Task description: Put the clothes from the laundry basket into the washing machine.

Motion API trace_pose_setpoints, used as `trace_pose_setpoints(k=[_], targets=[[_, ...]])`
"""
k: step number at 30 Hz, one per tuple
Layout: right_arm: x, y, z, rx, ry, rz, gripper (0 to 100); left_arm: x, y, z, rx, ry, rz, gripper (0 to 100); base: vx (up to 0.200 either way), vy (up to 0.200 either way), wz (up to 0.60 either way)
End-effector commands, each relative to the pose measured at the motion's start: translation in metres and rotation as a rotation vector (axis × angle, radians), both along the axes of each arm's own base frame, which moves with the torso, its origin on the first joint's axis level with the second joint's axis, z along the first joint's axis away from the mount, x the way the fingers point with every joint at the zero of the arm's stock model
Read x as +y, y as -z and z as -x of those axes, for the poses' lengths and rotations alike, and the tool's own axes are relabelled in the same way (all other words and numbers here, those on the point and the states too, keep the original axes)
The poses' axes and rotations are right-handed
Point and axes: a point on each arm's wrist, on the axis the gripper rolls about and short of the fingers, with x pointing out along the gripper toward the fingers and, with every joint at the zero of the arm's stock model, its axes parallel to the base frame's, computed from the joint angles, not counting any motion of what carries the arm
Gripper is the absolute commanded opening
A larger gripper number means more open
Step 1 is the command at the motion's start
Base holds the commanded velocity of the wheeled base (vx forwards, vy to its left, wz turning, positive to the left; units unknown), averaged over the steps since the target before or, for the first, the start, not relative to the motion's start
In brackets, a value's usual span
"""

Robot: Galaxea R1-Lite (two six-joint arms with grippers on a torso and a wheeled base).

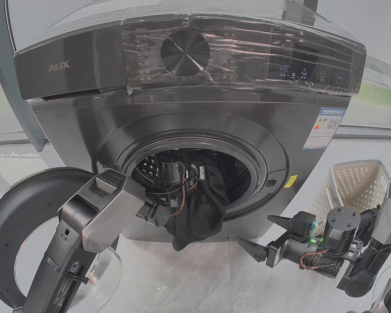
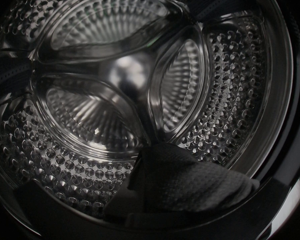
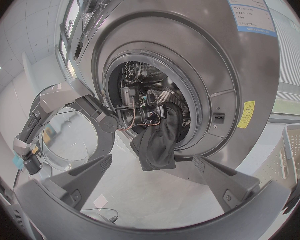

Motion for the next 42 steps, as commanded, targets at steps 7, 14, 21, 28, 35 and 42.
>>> trace_pose_setpoints(k=[7, 14, 21, 28, 35, 42], targets=[[0.001, 0.002, 0.000, 0.008, -0.003, 0.006, 100, 0.005, 0.013, -0.035, 0.014, -0.043, -0.009, 0, 0.000, 0.000, 0.00], [0.000, 0.003, 0.001, 0.011, -0.003, 0.009, 100, 0.018, 0.007, -0.041, -0.009, -0.071, 0.014, 0, 0.000, 0.000, 0.00], [0.001, 0.004, 0.000, 0.016, -0.004, 0.010, 100, 0.014, 0.003, -0.039, -0.046, -0.063, 0.047, 100, 0.000, 0.000, 0.00], [0.000, 0.004, 0.001, 0.018, -0.004, 0.010, 100, 0.006, -0.055, -0.007, 0.023, -0.030, 0.073, 100, 0.000, 0.000, 0.00], [0.000, 0.004, 0.002, 0.019, -0.005, 0.011, 100, 0.000, -0.052, 0.046, 0.207, 0.109, -0.021, 100, 0.000, 0.000, 0.00], [0.001, 0.004, 0.004, 0.019, -0.013, 0.011, 100, -0.002, -0.010, 0.070, 0.333, 0.143, -0.110, 100, 0.000, 0.000, 0.00]])
